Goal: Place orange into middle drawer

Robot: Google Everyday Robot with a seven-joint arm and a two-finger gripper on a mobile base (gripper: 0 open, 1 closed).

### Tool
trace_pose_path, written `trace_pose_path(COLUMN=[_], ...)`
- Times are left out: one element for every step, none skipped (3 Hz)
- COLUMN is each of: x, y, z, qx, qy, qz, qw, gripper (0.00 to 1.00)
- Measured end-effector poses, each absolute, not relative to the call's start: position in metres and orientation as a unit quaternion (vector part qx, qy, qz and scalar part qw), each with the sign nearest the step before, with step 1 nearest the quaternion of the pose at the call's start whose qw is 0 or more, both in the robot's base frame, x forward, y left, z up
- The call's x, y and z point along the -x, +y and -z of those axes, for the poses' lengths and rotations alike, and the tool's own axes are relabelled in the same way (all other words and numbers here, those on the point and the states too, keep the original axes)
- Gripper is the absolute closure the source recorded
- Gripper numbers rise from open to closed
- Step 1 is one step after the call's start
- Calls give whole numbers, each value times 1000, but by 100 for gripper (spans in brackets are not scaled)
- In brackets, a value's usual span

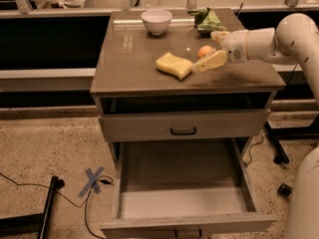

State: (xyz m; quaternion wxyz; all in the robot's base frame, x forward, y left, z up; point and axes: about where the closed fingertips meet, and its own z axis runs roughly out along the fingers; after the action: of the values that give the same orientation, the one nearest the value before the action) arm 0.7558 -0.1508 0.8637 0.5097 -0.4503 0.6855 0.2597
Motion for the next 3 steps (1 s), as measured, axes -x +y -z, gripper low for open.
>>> trace_pose_path(x=[-759,-761,-762], y=[-150,-149,-147], z=[-856,-848,-843], qx=[452,449,443], qy=[683,688,690], qz=[-251,-248,-255], qw=[516,513,513], gripper=[0,0,19])
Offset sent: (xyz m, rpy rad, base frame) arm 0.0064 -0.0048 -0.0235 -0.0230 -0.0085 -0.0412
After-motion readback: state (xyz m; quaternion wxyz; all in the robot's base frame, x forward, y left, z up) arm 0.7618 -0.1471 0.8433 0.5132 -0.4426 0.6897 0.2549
